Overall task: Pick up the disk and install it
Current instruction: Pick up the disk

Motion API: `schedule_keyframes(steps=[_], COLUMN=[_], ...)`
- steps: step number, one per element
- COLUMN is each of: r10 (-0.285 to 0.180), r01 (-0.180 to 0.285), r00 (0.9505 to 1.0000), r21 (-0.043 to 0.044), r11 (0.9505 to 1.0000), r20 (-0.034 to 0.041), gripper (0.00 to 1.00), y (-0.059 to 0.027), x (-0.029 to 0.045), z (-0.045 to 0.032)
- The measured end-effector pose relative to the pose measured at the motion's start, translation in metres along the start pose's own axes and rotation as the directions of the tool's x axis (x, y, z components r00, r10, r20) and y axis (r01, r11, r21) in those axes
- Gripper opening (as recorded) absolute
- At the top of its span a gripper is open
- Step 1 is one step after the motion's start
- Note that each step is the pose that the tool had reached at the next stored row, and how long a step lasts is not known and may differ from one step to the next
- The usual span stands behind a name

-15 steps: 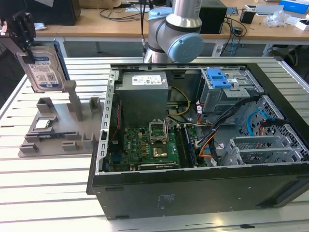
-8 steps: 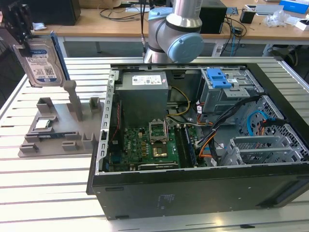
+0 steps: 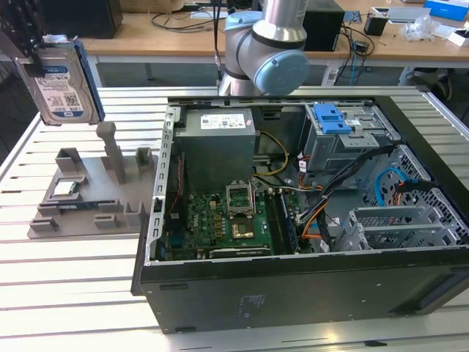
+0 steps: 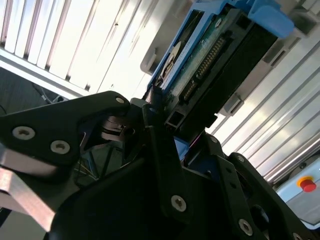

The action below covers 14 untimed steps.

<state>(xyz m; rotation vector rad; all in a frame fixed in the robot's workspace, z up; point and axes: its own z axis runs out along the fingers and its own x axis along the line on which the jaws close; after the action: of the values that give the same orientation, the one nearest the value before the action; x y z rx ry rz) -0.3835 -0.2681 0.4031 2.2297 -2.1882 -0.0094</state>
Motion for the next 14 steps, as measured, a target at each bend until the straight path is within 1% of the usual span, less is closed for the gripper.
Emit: schedule_keyframes(steps=[2,6,9,14], r10=[0.0,0.0,0.0,0.0], r01=[0.0,0.0,0.0,0.0], r00=[1.0,1.0,1.0,1.0], r21=[0.0,-0.0001,0.0,0.0], r11=[1.0,1.0,1.0,1.0], r20=[0.0,0.0,0.0,0.0], gripper=[0.37,0.37,0.37,0.37], y=[0.0001,0.0002,0.0003,0.0005], x=[-0.0004,-0.0008,-0.0011,-0.0015], z=[-0.0054,-0.0129,-0.0199,-0.0329])
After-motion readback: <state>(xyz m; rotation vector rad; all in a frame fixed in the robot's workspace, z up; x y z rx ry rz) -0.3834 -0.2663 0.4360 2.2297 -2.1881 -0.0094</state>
